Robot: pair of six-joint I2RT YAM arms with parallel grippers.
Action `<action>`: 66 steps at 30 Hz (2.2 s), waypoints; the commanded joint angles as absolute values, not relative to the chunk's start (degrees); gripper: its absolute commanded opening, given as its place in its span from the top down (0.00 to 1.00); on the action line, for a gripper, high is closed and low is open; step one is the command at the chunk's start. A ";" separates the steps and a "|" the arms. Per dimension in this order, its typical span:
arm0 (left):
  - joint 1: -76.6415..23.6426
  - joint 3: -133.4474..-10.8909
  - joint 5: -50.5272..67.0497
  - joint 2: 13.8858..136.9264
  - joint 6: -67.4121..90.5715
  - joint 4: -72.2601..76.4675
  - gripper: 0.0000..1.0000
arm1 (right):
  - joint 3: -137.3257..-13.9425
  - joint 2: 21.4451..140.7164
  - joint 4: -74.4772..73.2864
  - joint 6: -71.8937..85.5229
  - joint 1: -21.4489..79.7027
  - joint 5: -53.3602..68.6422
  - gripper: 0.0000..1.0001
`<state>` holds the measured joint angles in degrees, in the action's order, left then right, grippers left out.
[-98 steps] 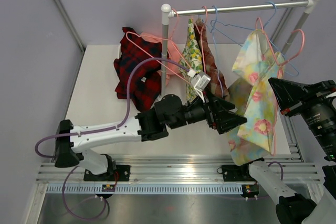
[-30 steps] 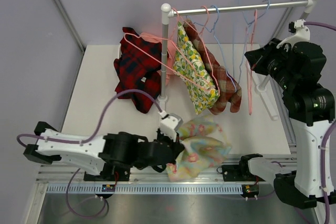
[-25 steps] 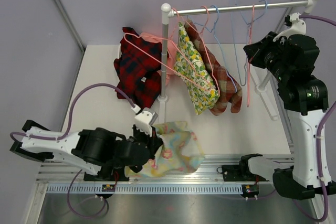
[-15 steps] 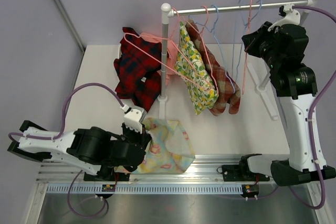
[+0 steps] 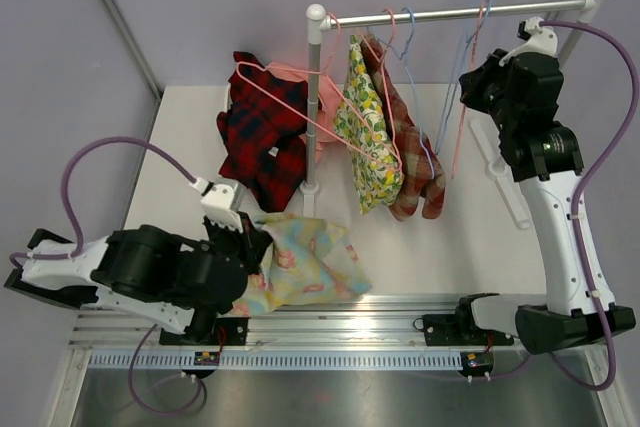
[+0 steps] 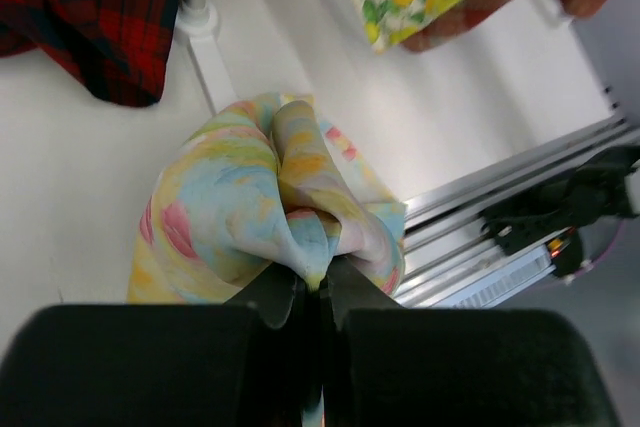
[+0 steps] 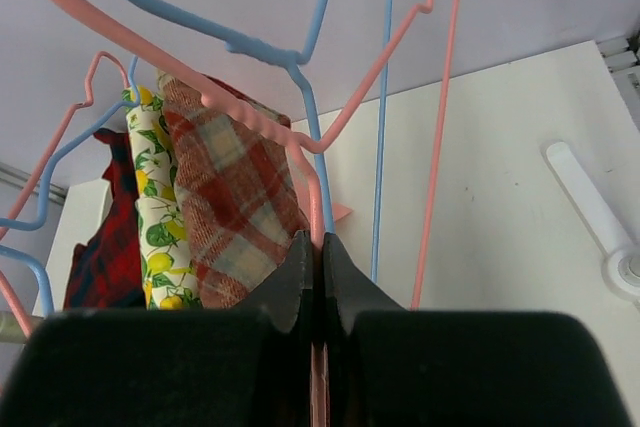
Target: Remove the skirt from the hanger
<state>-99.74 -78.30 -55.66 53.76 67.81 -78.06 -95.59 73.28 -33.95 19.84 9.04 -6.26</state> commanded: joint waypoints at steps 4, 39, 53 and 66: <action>-93.11 -86.13 -64.61 52.38 49.72 -74.55 1.00 | -90.70 64.43 -36.29 17.41 8.35 -12.82 0.37; -18.54 -121.10 -16.88 107.14 17.21 -30.69 1.00 | -79.72 41.66 -46.84 17.76 8.35 -9.31 0.01; -18.46 -108.72 -17.49 92.85 18.99 -31.54 0.01 | -79.80 39.64 -37.02 16.61 8.35 5.17 0.01; -20.38 -77.45 -8.53 56.01 20.65 -35.94 0.01 | -84.99 56.06 -24.09 22.32 8.35 17.14 0.01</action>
<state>-19.25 -83.11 -13.50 57.93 19.57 -33.65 -82.91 51.66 -29.78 20.53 8.54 13.37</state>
